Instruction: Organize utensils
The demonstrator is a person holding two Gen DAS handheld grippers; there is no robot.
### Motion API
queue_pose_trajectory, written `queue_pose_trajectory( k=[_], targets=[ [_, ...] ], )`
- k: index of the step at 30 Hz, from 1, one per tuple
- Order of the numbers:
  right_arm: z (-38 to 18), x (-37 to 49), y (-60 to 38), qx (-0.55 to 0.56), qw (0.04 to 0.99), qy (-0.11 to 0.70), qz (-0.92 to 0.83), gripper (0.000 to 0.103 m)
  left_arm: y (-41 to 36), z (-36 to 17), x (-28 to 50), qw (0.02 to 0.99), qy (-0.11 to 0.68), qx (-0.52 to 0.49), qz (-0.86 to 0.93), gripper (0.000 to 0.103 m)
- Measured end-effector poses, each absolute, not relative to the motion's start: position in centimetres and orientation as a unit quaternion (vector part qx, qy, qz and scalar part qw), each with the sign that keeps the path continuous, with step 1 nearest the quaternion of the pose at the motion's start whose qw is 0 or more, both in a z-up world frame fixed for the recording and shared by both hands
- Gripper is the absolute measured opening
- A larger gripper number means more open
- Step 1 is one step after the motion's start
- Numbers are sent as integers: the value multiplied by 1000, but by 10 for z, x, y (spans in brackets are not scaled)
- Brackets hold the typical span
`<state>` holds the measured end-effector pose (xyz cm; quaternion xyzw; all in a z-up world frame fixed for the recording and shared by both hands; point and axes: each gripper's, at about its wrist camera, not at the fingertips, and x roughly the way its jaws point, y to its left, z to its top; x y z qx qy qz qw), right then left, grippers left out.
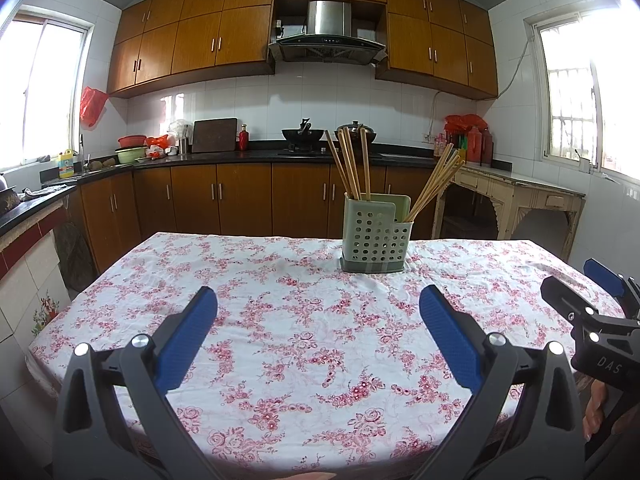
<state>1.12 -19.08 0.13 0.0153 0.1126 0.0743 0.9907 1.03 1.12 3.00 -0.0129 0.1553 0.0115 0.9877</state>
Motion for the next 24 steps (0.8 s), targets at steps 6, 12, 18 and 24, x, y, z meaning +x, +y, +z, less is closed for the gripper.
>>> queue_pose_trajectory(
  k=[6,12,18,24],
  targets=[
    [2,11,-191,15,991,113,74,101,12,29,10,988,156,-13,11,99],
    [0,11,-191,15,991,114,74,101,12,26,10,987,157,-13,11,99],
    [-2,12,-191,16,991,115,74,101,13,24,10,987,158,-13,11,99],
    [-2,12,-192,16,990,115,74,101,13,24,10,987,159,-13,11,99]
  ],
)
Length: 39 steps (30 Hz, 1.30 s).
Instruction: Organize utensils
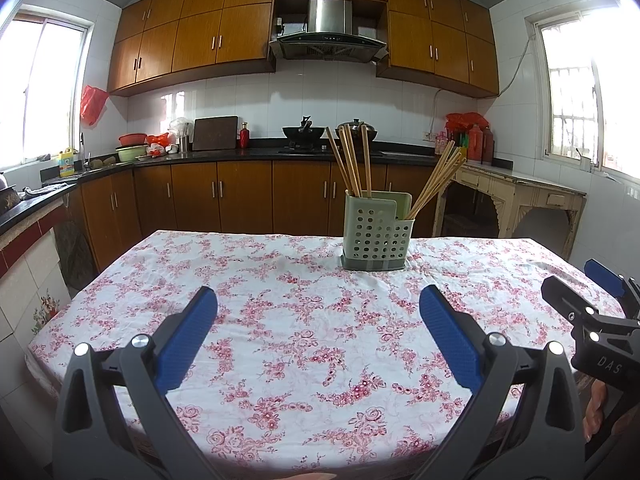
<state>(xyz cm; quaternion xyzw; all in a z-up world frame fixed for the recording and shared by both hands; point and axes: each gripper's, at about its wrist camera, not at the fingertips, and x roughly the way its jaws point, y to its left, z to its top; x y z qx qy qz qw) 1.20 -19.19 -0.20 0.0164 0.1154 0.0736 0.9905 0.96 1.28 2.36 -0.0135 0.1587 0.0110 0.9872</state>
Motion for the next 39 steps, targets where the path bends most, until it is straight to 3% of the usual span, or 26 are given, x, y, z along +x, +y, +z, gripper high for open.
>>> queue_pose_trajectory(
  k=[39],
  targets=[
    [-2,12,-193,17,990,117,74,101,12,20,9,987,162,-13,13,99]
  ],
)
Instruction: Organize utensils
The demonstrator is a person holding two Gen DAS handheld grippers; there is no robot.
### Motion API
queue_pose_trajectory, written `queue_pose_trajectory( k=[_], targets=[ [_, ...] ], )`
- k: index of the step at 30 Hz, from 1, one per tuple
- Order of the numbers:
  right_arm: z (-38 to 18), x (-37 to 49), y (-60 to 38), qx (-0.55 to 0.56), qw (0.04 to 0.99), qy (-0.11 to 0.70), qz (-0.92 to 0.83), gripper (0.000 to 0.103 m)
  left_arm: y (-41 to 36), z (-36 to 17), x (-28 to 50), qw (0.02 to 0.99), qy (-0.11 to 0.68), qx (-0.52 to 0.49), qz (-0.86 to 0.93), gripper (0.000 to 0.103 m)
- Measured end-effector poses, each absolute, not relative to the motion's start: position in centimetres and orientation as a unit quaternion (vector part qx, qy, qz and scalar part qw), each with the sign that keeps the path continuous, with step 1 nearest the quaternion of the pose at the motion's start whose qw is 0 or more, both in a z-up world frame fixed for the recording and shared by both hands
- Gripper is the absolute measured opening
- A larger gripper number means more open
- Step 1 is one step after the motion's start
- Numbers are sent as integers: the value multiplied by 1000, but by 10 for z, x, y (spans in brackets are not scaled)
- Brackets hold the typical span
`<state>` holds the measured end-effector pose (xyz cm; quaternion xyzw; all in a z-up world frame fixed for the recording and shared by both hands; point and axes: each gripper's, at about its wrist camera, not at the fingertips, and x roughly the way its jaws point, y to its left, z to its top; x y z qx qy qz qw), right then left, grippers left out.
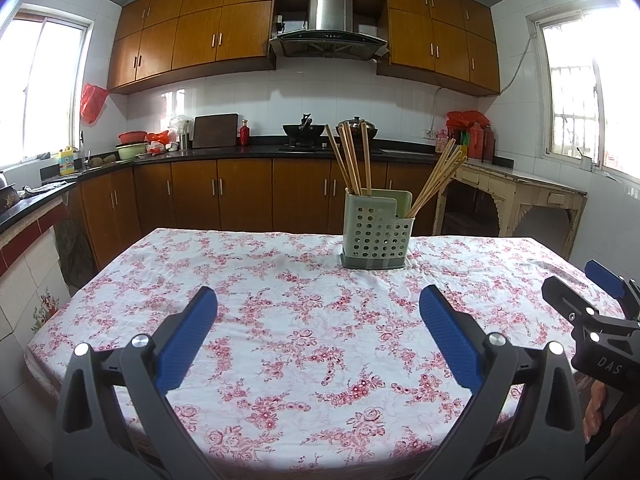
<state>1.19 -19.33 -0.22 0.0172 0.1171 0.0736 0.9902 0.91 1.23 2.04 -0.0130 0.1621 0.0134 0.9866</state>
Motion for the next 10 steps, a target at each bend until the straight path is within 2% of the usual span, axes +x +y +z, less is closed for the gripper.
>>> queue_pose_trajectory(
  k=[10],
  targets=[
    [-3,11,-194,18,990,118,73,101,13,22,10,985,169,-12,12,99]
  ],
)
